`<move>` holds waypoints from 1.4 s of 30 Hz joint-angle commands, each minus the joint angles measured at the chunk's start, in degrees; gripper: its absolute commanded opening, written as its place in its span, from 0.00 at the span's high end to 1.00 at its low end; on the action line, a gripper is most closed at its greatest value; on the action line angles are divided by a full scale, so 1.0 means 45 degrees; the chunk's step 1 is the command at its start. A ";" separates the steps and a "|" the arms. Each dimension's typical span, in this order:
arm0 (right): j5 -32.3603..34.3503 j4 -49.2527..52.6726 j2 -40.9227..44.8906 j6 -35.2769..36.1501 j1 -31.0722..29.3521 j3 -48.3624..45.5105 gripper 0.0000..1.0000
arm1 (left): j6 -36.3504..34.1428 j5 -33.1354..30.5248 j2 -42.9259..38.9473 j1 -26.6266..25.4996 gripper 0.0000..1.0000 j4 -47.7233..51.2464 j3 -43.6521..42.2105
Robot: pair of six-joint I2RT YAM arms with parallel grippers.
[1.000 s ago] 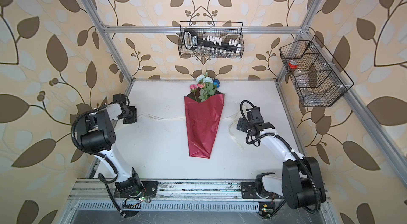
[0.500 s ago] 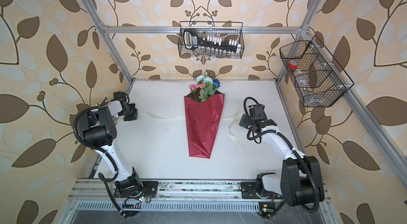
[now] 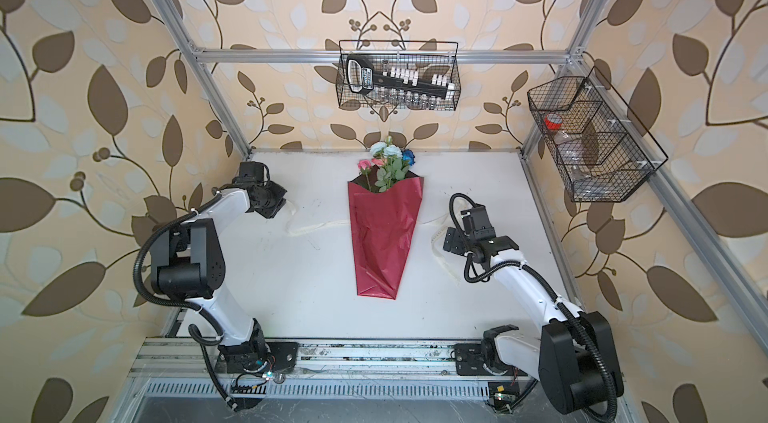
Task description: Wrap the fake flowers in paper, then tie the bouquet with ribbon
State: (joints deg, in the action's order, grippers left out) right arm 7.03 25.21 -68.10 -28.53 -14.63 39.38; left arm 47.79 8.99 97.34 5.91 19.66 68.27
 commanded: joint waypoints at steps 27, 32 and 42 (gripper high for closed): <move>0.2717 -0.0282 -0.5304 -0.0249 -0.2412 0.1700 1.00 | -0.2099 0.3245 -0.4971 -0.0563 1.00 -0.0920 -0.1033; 0.4694 0.1031 -0.3763 0.0121 -0.2183 0.2625 1.00 | -0.2425 0.3827 -0.5618 -0.0553 1.00 -0.1000 -0.0918; 0.4495 0.1654 -0.0385 0.1872 -0.1788 0.5850 1.00 | -0.2553 0.5154 -0.6197 -0.0625 1.00 -0.0825 -0.0681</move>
State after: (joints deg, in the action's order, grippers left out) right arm 27.24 30.57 -71.99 -23.66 -22.72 61.80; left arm 37.87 28.58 71.61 3.86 17.12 63.22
